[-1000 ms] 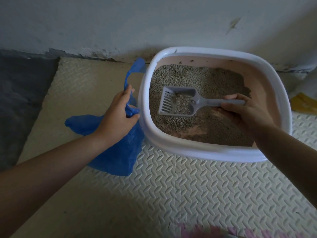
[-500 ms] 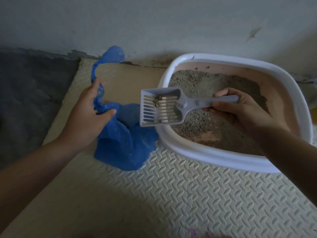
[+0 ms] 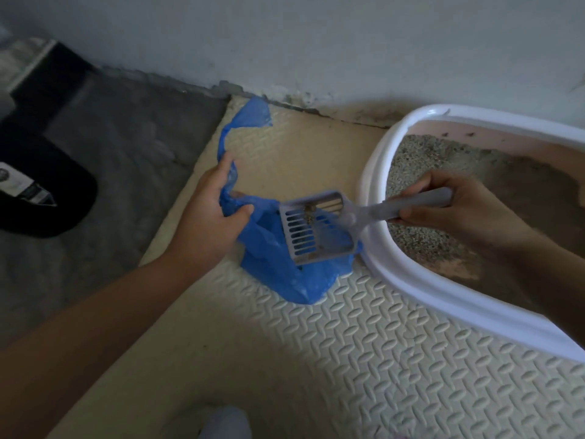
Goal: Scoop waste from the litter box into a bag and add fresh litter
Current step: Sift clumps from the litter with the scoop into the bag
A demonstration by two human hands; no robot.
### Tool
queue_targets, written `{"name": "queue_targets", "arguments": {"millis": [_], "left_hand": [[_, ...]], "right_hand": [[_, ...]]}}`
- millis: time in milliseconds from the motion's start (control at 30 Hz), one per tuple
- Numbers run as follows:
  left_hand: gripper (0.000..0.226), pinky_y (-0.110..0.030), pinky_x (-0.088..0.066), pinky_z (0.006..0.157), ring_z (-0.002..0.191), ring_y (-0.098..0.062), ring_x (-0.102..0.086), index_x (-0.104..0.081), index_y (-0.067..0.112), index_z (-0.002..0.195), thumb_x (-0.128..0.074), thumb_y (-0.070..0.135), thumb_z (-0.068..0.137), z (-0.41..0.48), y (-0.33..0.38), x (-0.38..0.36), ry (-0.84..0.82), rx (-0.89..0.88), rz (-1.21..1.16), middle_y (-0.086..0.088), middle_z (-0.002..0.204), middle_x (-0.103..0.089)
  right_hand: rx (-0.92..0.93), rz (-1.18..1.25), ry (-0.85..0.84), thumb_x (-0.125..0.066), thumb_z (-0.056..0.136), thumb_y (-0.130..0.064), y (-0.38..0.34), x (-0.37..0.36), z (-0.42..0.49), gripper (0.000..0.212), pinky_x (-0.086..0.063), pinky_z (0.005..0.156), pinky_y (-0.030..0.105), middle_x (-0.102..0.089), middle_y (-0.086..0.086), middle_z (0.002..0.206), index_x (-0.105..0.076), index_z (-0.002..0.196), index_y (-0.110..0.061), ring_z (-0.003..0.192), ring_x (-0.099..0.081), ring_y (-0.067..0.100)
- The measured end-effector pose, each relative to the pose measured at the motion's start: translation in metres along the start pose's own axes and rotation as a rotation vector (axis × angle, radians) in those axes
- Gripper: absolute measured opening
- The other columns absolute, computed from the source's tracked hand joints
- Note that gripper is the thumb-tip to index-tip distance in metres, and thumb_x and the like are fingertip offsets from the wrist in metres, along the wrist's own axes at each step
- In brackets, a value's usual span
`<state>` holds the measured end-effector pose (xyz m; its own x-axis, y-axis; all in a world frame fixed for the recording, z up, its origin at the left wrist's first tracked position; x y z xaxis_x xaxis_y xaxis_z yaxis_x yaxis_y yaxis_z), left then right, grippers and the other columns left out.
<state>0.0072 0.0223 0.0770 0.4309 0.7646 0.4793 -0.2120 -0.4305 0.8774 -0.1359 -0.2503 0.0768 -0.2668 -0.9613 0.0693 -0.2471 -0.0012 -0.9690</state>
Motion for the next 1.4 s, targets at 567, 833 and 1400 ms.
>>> {"name": "queue_targets", "arguments": {"millis": [567, 833, 1400], "left_hand": [[0.066, -0.007, -0.032, 0.102, 0.128, 0.01, -0.031, -0.022, 0.017, 0.149, -0.052, 0.0, 0.093, 0.011, -0.019, 0.002, 0.064, 0.033, 0.039, 0.015, 0.145, -0.033], [0.063, -0.005, -0.033, 0.1, 0.128, 0.008, -0.034, -0.025, 0.016, 0.149, -0.05, -0.001, 0.093, 0.013, -0.02, 0.002, 0.085, 0.034, 0.034, 0.015, 0.142, -0.035], [0.061, 0.001, -0.033, 0.089, 0.13, 0.003, -0.035, -0.025, 0.017, 0.148, -0.046, -0.001, 0.094, 0.013, -0.022, 0.005, 0.125, 0.048, 0.033, 0.019, 0.137, -0.034]], "right_hand": [[0.578, -0.692, -0.108, -0.071, 0.08, -0.005, -0.042, -0.065, -0.005, 0.018, -0.046, 0.079, 0.008, -0.068, -0.015, 0.101, -0.067, 0.096, -0.013, 0.094, -0.063, -0.007], [0.611, -0.632, -0.109, -0.069, 0.082, 0.0, -0.034, -0.056, -0.013, 0.018, -0.048, 0.086, 0.014, -0.069, -0.01, 0.107, -0.067, 0.093, -0.013, 0.101, -0.064, -0.002], [0.58, -0.503, -0.116, -0.063, 0.085, -0.02, -0.011, -0.045, -0.019, 0.008, -0.049, 0.085, 0.019, -0.068, -0.01, 0.111, -0.067, 0.089, -0.014, 0.101, -0.066, 0.005]]}}
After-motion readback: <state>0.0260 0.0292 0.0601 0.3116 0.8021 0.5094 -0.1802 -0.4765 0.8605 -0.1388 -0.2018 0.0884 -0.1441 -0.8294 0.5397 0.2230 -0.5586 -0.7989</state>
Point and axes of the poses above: each hand's wrist, its own z-axis towards the middle knuckle, its own x-axis out of the back of the hand, y = z × x, the point moved 8 cm from there along z, towards the middle knuckle
